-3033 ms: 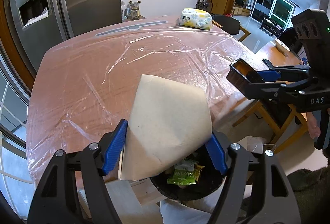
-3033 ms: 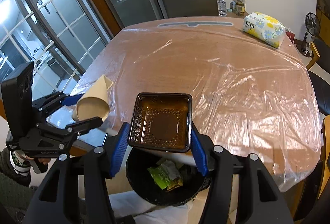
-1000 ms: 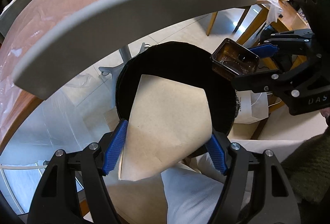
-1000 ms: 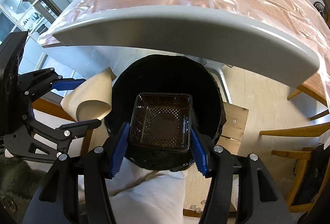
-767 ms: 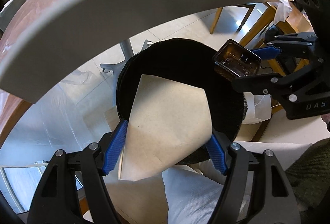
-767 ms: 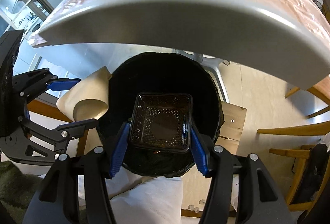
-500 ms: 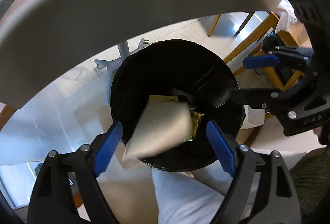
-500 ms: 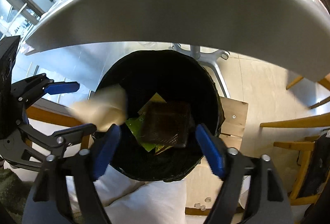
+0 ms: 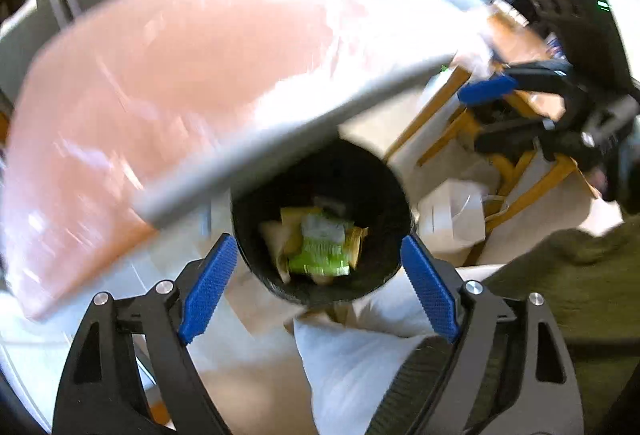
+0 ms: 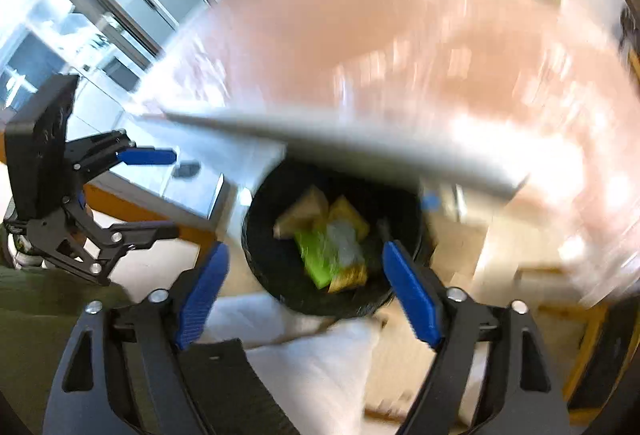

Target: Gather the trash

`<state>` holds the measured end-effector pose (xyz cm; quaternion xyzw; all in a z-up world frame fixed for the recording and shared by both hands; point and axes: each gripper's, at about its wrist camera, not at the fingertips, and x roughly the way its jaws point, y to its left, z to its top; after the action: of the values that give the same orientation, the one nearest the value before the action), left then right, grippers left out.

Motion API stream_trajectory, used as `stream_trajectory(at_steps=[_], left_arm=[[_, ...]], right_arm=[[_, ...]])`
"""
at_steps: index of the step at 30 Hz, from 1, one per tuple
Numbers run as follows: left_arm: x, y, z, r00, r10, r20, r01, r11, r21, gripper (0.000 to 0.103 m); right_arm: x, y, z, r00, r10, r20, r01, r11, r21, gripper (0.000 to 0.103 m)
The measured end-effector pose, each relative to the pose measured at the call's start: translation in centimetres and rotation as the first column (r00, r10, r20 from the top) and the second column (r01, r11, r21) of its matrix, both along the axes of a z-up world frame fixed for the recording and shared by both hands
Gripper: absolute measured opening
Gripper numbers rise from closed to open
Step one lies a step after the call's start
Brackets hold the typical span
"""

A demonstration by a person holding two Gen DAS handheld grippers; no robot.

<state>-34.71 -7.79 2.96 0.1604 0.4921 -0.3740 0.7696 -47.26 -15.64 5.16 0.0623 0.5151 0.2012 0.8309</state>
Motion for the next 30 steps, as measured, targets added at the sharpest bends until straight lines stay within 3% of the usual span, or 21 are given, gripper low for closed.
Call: stream_trajectory(at_steps=[1,3,6,10,16,22,30], left_arm=[[0.5,0.3,1.4,0.999,0.012,0.046,-0.011,1.0,-0.012,0.09],[2.6,1.1,3.9,0.983,0.09,0.158,-0.086,0.996,-0.035,0.1],[8.4,2.8,5.4,0.921,0.291,0.259,-0.275,0.957,-0.095,0.101],[17.2,5.1,3.9,0.823,0.502,0.267,-0.492,0.864,-0.107,0.101],[26.9,7.4,0.9,0.723,0.65,0.234,-0.658,0.751,-0.053,0.101],[31.9,8.3,-1.4,0.671,0.713,0.206,-0.726,0.687,-0.015,0.101],[33.5,8.9,-2.6,0.643,0.744,0.183,-0.755,0.655,-0.012,0.101]], right_arm=[[0.7,-1.1,1.6,0.997,-0.041,0.062,0.043,0.999,-0.025,0.098],[3.2,-3.5,3.6,0.971,-0.163,0.175,0.179,0.98,-0.086,0.099],[8.0,-7.7,3.5,0.899,-0.347,0.268,0.394,0.908,-0.144,0.099],[14.3,-12.4,1.1,0.823,-0.505,0.262,0.554,0.816,-0.166,0.099],[20.3,-16.9,-1.7,0.737,-0.646,0.198,0.675,0.719,-0.169,0.099],[22.8,-18.7,-2.4,0.693,-0.69,0.209,0.721,0.659,-0.214,0.099],[24.3,-20.4,-4.2,0.663,-0.726,0.184,0.748,0.626,-0.221,0.099]])
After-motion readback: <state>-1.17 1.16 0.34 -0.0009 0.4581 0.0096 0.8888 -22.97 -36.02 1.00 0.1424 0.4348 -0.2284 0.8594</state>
